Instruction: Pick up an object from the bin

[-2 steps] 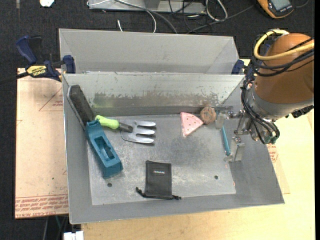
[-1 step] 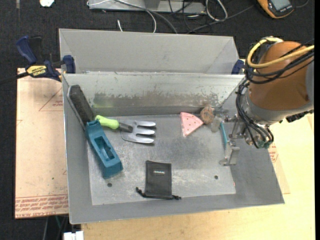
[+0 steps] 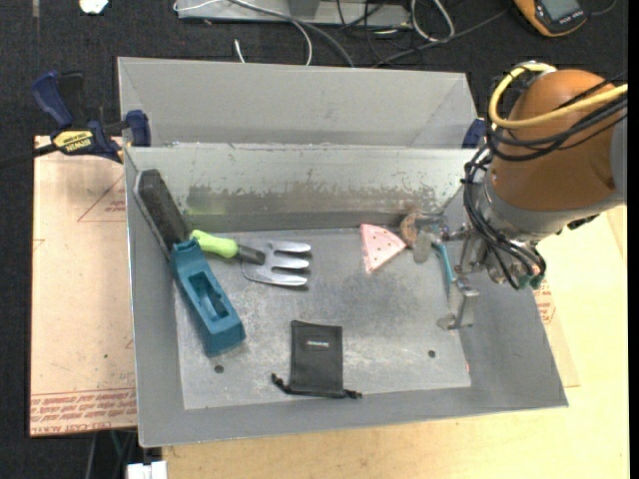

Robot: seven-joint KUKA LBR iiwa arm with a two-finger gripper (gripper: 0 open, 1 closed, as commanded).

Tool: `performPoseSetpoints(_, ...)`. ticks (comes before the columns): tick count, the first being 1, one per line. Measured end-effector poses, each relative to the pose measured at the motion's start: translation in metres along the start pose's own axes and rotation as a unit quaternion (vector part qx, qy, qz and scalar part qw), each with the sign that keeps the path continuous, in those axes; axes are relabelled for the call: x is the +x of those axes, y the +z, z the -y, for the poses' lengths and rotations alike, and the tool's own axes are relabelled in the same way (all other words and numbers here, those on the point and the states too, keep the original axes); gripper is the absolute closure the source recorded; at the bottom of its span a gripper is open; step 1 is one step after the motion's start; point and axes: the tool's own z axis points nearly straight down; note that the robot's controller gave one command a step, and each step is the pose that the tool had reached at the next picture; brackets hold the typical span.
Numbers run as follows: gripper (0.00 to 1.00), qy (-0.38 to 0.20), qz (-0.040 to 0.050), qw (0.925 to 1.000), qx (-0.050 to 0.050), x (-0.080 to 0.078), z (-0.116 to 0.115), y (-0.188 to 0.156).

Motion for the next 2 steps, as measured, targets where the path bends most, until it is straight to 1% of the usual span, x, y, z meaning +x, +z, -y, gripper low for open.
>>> performPoseSetpoints(1, 0.0, -0.007, 0.0072, 1.0, 0.001, 0.006, -0.017, 0.019)
performPoseSetpoints(2, 0.0, -0.001, 0.0082, 1.0, 0.0, 0.016, -0.048, 0.048)
